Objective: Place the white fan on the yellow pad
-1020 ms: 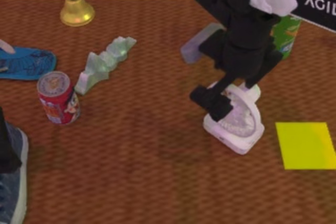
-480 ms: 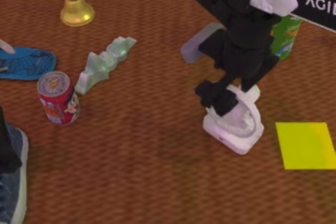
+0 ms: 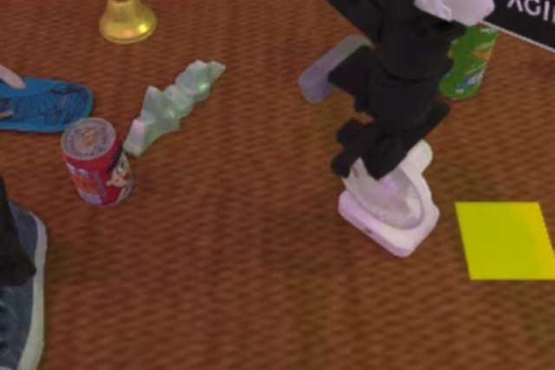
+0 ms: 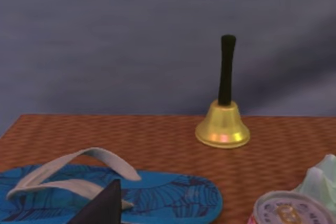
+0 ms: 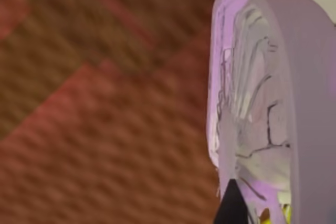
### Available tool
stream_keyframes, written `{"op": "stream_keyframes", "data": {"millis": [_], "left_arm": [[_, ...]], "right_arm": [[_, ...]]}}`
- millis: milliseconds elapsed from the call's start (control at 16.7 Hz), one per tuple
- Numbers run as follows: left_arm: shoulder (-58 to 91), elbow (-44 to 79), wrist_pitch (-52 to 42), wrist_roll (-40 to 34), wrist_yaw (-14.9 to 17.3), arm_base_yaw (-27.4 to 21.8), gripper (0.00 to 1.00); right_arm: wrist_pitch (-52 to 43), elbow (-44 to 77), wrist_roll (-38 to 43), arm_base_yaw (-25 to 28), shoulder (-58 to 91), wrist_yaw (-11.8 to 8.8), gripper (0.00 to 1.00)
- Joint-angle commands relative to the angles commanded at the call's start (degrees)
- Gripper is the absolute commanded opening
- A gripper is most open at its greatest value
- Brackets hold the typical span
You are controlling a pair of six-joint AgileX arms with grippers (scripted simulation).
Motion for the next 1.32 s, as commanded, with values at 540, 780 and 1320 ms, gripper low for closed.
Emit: {"op": "stream_keyframes", "data": {"millis": [540,780,1320], "left_arm": [[0.0,0.0,0.0,0.0,0.0,0.0,1.0],[0.0,0.0,0.0,0.0,0.0,0.0,1.0],[0.0,0.0,0.0,0.0,0.0,0.0,1.0]], "right_arm": [[-0.2,0.2,0.0,-0.2,-0.4,0.1,0.0],[-6.3,6.8,0.1,0.0,0.1,0.1,0.0],[-11.6,11.9,-0.8,-0.2,-0.1,0.0,0.0]]}}
